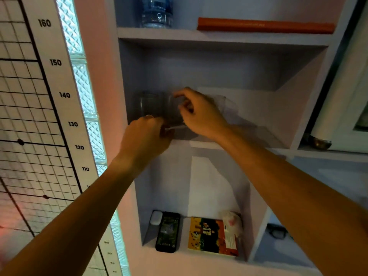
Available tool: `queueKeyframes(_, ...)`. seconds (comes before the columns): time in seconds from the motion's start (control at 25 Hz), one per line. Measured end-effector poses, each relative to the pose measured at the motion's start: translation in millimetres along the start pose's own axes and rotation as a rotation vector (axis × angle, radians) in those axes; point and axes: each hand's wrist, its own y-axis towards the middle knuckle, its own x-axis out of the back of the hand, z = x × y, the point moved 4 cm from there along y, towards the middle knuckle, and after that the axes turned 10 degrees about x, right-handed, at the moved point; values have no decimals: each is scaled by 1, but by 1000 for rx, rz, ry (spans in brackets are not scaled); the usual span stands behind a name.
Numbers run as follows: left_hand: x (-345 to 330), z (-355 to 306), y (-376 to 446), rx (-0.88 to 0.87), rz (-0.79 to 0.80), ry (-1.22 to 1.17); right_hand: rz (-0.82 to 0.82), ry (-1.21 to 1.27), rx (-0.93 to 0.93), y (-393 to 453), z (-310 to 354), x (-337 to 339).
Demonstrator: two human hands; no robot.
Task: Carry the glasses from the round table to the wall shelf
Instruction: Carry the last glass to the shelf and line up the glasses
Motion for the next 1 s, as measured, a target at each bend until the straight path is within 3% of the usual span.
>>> queueKeyframes(0.2, 18, 22, 0, 14, -104, 59, 229, 49, -3, 28, 22, -37)
queueKeyframes(0.52, 11, -4, 4, 58, -74, -37, 77, 55, -22, 2, 11, -1)
queueKeyframes(0.68, -19, -47, 10, -22, 23, -195, -25, 16, -152, -29, -15, 44)
queueKeyframes(1.0, -73, -125, 23, -107, 195, -264, -159, 12, -404, -76, -52, 106)
